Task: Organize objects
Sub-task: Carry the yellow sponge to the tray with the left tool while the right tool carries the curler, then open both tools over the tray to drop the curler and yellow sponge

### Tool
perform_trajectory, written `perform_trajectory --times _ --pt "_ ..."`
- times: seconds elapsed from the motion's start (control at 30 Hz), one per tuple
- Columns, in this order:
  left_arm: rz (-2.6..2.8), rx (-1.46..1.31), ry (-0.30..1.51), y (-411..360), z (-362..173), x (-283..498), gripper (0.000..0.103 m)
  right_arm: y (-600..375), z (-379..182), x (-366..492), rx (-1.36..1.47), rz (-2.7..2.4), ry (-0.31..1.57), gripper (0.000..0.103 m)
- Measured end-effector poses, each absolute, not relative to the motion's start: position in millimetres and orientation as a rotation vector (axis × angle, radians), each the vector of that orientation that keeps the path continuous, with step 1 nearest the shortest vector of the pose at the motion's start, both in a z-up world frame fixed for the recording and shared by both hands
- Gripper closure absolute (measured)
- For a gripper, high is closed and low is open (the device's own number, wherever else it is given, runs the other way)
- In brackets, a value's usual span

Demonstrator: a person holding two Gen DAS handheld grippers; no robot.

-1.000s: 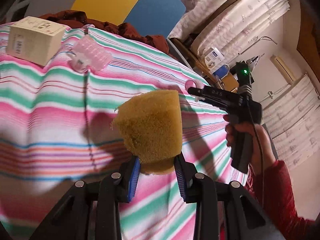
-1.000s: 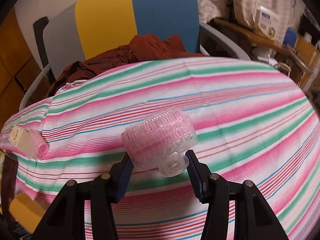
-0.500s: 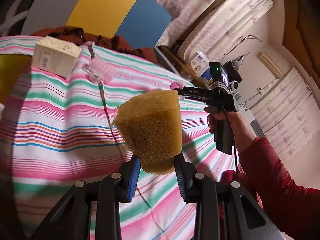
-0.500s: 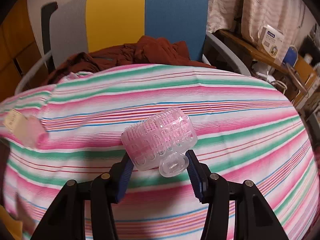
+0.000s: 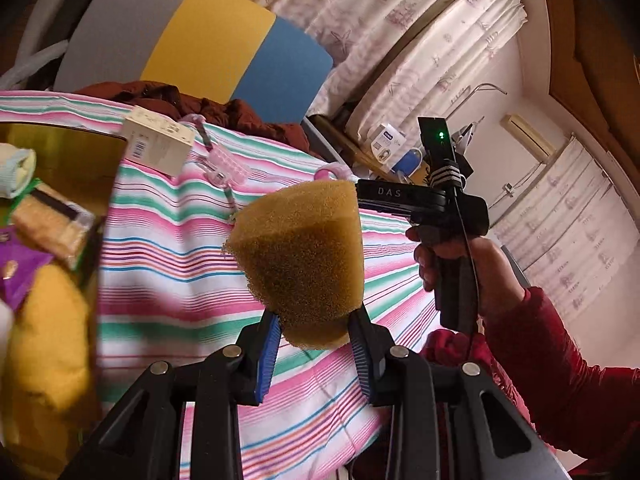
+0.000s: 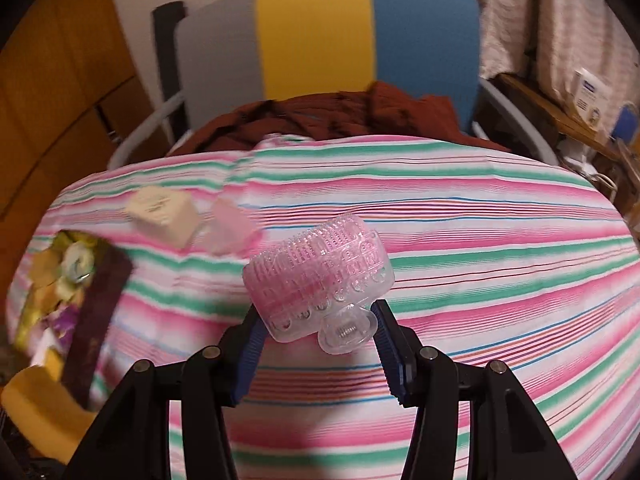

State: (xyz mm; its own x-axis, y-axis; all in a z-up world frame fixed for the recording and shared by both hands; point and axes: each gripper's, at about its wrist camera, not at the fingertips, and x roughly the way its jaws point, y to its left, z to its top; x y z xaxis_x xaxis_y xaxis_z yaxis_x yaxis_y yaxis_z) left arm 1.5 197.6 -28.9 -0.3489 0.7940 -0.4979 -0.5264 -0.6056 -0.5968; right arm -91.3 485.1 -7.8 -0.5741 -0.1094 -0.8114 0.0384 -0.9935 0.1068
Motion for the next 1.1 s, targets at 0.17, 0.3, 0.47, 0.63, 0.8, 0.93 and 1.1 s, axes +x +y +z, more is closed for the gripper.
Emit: perform_trajectory --times 0.17,0.3,0.47,0.63,0.8,0.93,1.1 --pt "2.067 -0.971 -0.446 167 -22 10 0.07 428 -5 -80 1.364 -2.614 -0.142 0.05" --pt "2.127 -0.952 -0.468 132 -20 16 0.07 384 -2 -72 1.334 -2.549 -0.15 0.05" --pt "2.219 -0.961 -0.504 90 -25 19 0.07 336 1 -66 1.297 -2.486 -0.135 0.05" --pt "2.274 -1.019 -0.538 55 -38 14 0.07 294 2 -59 1.278 -2.443 -0.089 0.05" --pt "2.283 -1.103 -0.476 49 -50 7 0.07 267 -3 -71 1.3 -2.427 -0.062 0.05" --pt "2.28 -1.158 -0.389 52 -55 5 0.069 247 -8 -92 1.318 -2.41 -0.062 0.05" --pt "2.323 -1.168 -0.239 55 -55 9 0.069 224 -20 -121 1.344 -2.425 -0.035 0.049"
